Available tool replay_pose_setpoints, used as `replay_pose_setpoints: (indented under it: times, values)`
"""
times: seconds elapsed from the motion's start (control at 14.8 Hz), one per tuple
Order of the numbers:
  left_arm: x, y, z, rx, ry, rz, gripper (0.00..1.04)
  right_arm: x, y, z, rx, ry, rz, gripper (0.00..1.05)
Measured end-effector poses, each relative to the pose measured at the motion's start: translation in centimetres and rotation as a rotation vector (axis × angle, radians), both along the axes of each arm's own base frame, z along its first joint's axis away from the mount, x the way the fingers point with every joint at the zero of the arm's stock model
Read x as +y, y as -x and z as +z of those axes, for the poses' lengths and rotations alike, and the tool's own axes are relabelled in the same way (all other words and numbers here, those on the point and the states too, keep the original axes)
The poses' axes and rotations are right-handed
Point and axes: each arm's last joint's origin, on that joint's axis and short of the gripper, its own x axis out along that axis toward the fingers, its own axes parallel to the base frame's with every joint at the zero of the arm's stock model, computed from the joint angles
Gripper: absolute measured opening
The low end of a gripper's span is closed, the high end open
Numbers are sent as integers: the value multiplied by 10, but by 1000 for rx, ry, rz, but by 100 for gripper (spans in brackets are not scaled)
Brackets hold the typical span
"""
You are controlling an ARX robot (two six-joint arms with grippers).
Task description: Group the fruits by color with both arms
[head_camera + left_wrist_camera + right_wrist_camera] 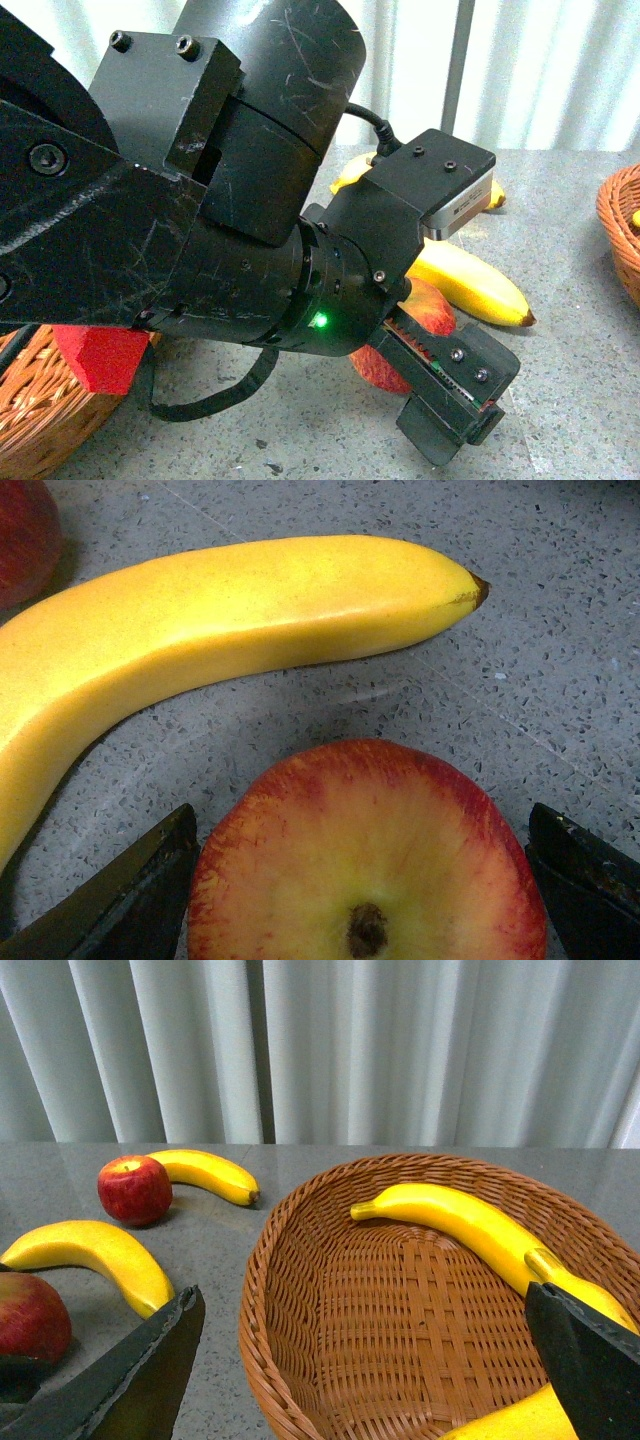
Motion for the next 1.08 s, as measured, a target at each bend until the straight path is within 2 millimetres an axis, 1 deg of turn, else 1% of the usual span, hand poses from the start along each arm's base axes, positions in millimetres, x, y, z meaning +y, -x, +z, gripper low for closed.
replay_pose_setpoints:
  times: [0.07, 0.2, 0.34, 0.47, 0.54, 0.61, 0.68, 0.74, 0.81, 0.88, 0.95, 1.02, 1.08]
  values:
    - [0, 0, 0, -9, -14, 1, 94, 0, 0, 0, 0, 0, 0, 98]
    - [1, 2, 2, -9, -25, 4, 76, 0, 0, 0, 0, 0, 0, 98]
    - [2, 3, 16, -52, -15, 23, 73, 0, 0, 0, 0, 0, 0, 98]
    - [10, 4, 49, -167, 39, 72, 72, 0, 0, 0, 0, 0, 0, 98]
    - [18, 4, 71, -250, 83, 120, 72, 0, 0, 0, 0, 0, 0, 98]
    - [28, 3, 89, -323, 118, 185, 72, 0, 0, 0, 0, 0, 0, 98]
    - [45, 2, 106, -384, 166, 290, 72, 0, 0, 0, 0, 0, 0, 98]
    - [67, 0, 116, -429, 201, 411, 72, 0, 0, 0, 0, 0, 0, 98]
    - [92, -5, 113, -420, 222, 550, 72, 0, 0, 0, 0, 0, 0, 98]
    - [116, -10, 100, -375, 226, 672, 71, 0, 0, 0, 0, 0, 0, 98]
    - [134, -14, 86, -318, 241, 767, 71, 0, 0, 0, 0, 0, 0, 98]
    - [146, -15, 72, -260, 253, 836, 71, 0, 0, 0, 0, 0, 0, 98]
    - [152, -15, 63, -226, 270, 876, 71, 0, 0, 0, 0, 0, 0, 98]
